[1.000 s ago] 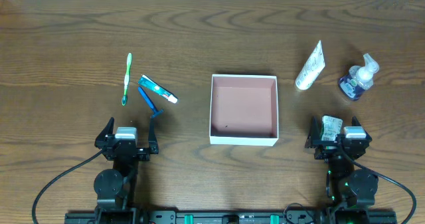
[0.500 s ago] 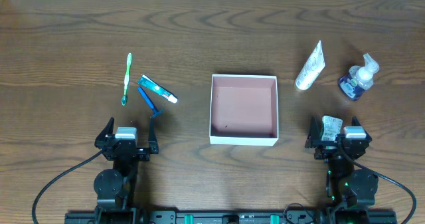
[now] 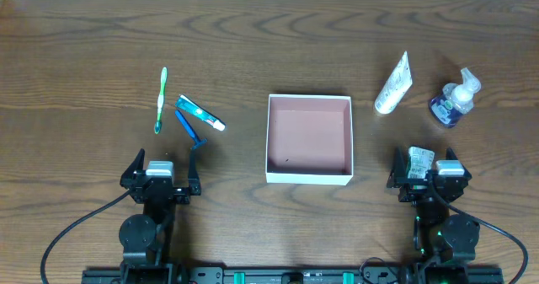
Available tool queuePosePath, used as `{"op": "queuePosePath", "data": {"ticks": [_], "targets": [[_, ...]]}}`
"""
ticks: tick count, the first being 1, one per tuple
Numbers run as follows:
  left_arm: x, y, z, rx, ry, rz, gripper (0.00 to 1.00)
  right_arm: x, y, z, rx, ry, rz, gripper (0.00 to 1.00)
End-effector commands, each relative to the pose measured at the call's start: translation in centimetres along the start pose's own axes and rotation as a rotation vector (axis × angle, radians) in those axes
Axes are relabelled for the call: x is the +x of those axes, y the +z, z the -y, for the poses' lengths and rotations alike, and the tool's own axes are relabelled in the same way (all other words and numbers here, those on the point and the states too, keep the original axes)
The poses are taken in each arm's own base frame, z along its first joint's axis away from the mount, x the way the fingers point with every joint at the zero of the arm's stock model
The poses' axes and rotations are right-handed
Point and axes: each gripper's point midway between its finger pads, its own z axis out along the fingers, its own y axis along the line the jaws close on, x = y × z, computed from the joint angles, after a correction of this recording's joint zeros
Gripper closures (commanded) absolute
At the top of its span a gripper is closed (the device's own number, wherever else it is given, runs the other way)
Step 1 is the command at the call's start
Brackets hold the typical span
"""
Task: Pack container
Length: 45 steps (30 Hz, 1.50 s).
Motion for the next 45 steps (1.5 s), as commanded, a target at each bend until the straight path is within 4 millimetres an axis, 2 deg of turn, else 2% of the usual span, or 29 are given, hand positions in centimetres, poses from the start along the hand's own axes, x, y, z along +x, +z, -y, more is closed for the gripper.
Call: {"op": "queuePosePath", "data": {"ticks": [1,29,33,37,41,45], "targets": [[1.5,0.1,0.1,0.002,-0.007,-0.048,0.02,0.0,0.0,-0.1,-0.008,-0.010,0.004,0.01],[1.5,0.1,0.1,0.002,-0.007,-0.048,0.02,-0.3,0.0,0.3,0.016,-0.011,0.014,0.01],[1.5,0.1,0.1,0.002,-0.007,-0.048,0.02,-1.0,-0.1,0.1,0.003,0.079,0.044,0.01],[1.5,0.1,0.1,0.002,-0.007,-0.048,0.02,0.2,0.0,-0.1,-0.008,0.086,-0.005,0.01],[1.5,0.1,0.1,0.002,-0.007,-0.048,0.02,-0.5,-0.1,-0.1,-0.009,0.071,-0.001,0.01],[1.5,0.1,0.1,0.002,-0.007,-0.048,0.02,-2.7,-0.5,-0.6,-0.034,0.071,-0.030,0.01]]}}
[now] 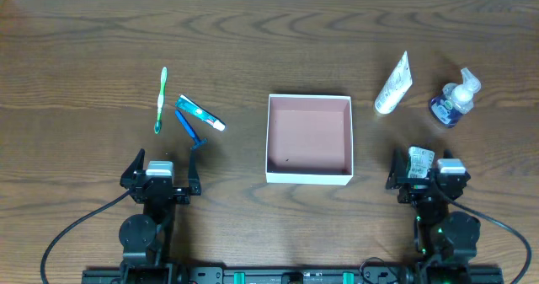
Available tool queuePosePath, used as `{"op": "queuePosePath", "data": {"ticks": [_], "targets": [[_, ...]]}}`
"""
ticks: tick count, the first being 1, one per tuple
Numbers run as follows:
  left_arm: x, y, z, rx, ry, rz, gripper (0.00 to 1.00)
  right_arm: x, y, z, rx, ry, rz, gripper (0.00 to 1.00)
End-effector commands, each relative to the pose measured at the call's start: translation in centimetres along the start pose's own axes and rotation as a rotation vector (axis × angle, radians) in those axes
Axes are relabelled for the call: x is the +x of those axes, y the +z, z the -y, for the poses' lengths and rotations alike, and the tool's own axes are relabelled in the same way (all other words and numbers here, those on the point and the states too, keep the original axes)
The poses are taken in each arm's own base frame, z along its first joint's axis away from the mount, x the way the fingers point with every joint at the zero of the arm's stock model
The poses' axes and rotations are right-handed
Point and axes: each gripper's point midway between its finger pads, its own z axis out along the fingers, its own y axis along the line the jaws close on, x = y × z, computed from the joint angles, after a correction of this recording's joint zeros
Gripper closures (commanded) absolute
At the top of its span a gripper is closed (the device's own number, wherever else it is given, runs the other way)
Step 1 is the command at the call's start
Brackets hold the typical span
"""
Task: Pack container
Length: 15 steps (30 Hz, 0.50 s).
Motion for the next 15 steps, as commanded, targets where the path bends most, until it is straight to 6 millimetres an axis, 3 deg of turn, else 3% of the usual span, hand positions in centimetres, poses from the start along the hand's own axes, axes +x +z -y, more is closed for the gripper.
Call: {"op": "queuePosePath", "data": {"ticks": [1,7,15], "targets": [[1.5,0.1,0.1,0.002,-0.007,-0.048,0.02,-3.9,-0.7,-0.5,-0.020,0.007,0.020,0.01],[1.5,0.1,0.1,0.002,-0.007,-0.048,0.02,-8.8,0.4,-0.9,-0.019,-0.030,-0.166,0.01],[1.5,0.1,0.1,0.002,-0.007,-0.048,0.02,-13.3,4.8,-3.8,-0.170,0.010,-0.455,0.01]]}}
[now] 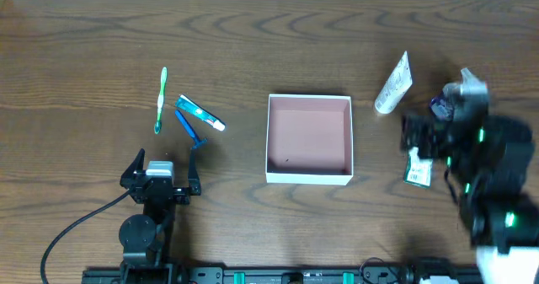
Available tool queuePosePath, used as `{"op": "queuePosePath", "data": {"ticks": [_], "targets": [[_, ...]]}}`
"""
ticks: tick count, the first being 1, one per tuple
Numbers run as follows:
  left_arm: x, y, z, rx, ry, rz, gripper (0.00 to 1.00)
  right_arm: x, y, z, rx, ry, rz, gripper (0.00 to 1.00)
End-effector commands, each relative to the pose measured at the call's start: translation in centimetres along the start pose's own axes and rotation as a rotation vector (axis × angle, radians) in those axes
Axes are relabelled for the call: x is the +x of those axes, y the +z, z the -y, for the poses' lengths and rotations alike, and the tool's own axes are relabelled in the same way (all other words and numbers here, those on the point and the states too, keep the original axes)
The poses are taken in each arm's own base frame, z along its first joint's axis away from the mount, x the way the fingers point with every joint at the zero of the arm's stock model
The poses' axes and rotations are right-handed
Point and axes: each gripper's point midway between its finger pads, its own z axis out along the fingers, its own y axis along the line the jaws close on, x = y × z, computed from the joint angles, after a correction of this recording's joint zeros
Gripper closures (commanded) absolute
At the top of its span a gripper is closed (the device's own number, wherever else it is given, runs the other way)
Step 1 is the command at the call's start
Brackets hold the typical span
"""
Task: Pack container
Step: 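Reach the right gripper to the white conditioner tube and grasp it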
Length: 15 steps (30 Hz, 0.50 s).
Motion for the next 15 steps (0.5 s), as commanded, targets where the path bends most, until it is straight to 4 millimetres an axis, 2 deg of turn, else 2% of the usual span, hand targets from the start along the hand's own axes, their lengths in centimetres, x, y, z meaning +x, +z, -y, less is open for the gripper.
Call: {"op": "queuePosePath", "data": {"ticks": [1,2,7,13,15], "targets": [[1.5,0.1,0.1,0.002,-0.007,-0.048,0.02,-2.7,1.2,-2.3,-0.138,-0.019,-0.038,0.01],[1.5,0.1,0.1,0.002,-0.007,-0.048,0.02,-3.0,1.8,-2.5,-0.158,-0.018,-0.049,0.01],[1.5,0.1,0.1,0.002,-0.007,-0.048,0.02,-3.7,6.5,-0.9,-0.092,-0.018,-0.063,0.01],[1.5,0.1,0.1,0.002,-0.007,-0.048,0.02,-2.6,10.8,0.3,-0.053,-0.050,-0.112,0.01],[1.5,0.1,0.1,0.002,-0.007,-0.048,0.02,-2.1,12.0,0.4,-0.051,-0.048,-0.128,0.06]]}}
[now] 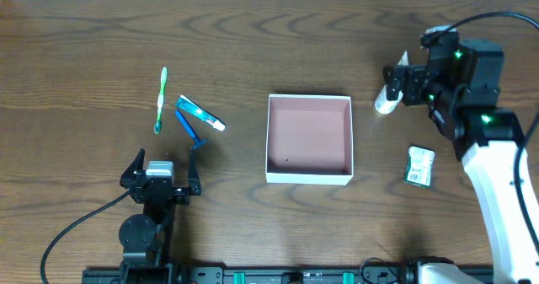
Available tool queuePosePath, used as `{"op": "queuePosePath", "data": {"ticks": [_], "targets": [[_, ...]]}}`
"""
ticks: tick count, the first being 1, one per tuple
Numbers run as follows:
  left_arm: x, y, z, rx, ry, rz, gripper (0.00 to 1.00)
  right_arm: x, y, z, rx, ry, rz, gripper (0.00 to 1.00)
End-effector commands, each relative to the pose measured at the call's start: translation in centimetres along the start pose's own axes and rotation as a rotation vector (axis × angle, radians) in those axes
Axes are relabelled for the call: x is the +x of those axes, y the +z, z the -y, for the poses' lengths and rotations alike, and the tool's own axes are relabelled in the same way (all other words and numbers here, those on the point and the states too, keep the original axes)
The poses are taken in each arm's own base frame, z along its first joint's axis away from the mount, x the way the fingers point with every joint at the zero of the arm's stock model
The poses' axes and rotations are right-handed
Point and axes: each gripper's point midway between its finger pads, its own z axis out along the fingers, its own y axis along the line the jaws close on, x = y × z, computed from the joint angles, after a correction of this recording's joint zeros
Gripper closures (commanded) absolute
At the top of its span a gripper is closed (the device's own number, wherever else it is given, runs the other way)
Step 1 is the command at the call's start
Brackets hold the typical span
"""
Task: Pack container
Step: 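Reach the right gripper to the white conditioner tube and grasp it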
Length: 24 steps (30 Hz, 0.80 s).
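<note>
The white box (pixel 308 177) with a pink inside stands open at the table's middle. Left of it lie a green toothbrush (pixel 160 100), a small blue-green toothpaste tube (pixel 200 114) and a blue razor (pixel 189 129). My left gripper (pixel 164 168) rests open near the front edge, just below the razor. At the right, my right gripper (pixel 397 82) hovers open over the upper end of a white tube (pixel 386 101). A green packet (pixel 419 165) lies flat right of the box. The pump bottle is hidden under the right arm.
The right arm (pixel 488 149) reaches from the front right corner up across the table's right side. Dark wood table (pixel 269 40) runs bare along the back.
My right arm was a blur over the pump bottle and the packet. Now the gripper is further back and left, over the white tube, and the packet lies uncovered. The left arm is unchanged.
Both grippers first rested open at the front edge, the green packet lying between the right one's fingers. A second ago nothing had changed. Then the right arm was up and blurred over the bottle. Now it hovers over the white tube, hiding the bottle.
</note>
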Motion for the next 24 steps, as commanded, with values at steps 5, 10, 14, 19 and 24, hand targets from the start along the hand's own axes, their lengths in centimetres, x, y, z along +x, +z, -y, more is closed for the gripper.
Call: {"op": "queuePosePath", "data": {"ticks": [5,10,14,19,24], "targets": [[1.5,0.1,0.1,0.002,-0.007,-0.048,0.02,0.9,2.7,1.8,0.060,-0.017,-0.050,0.18],[1.5,0.1,0.1,0.002,-0.007,-0.048,0.02,2.0,3.9,2.3,0.080,-0.011,-0.093,0.34],[1.5,0.1,0.1,0.002,-0.007,-0.048,0.02,2.4,4.7,2.5,0.080,-0.009,-0.107,0.42],[1.5,0.1,0.1,0.002,-0.007,-0.048,0.02,2.7,5.6,2.7,0.081,-0.006,-0.115,0.74],[1.5,0.1,0.1,0.002,-0.007,-0.048,0.02,2.6,5.6,2.8,0.083,-0.007,-0.108,0.99]]}}
